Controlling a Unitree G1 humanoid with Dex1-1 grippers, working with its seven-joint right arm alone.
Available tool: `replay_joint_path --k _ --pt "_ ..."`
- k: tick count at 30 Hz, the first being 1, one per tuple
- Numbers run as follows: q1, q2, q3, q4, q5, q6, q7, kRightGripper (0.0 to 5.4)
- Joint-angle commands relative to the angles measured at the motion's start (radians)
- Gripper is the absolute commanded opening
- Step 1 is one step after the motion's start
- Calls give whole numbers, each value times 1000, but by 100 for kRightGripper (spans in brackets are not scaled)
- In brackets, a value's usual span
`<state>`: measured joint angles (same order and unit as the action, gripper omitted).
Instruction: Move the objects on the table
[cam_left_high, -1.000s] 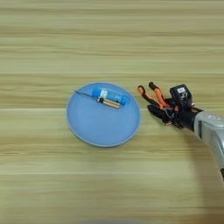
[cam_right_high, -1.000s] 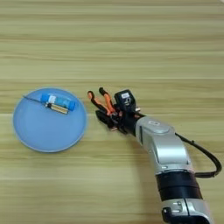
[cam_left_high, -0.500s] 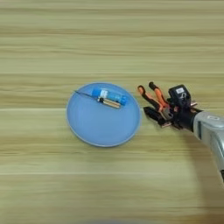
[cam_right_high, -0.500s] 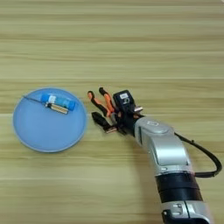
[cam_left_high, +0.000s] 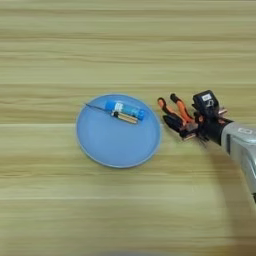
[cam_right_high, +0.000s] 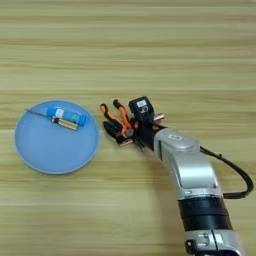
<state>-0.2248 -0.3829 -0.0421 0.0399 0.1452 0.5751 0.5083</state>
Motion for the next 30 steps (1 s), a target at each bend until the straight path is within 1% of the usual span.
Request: replay_joint_path --k 1,7,11,21,30 --pt "-93 -21 -32 -79 16 -53 -8 537" --pt "-133 -25 -39 -107 28 -71 0 537" --pt "-168 -28 -26 -121 31 -85 20 537" --pt "-242 -53 51 -146 33 -97 152 537" --pt "-307 -81 102 -100 9 -140 244 537"
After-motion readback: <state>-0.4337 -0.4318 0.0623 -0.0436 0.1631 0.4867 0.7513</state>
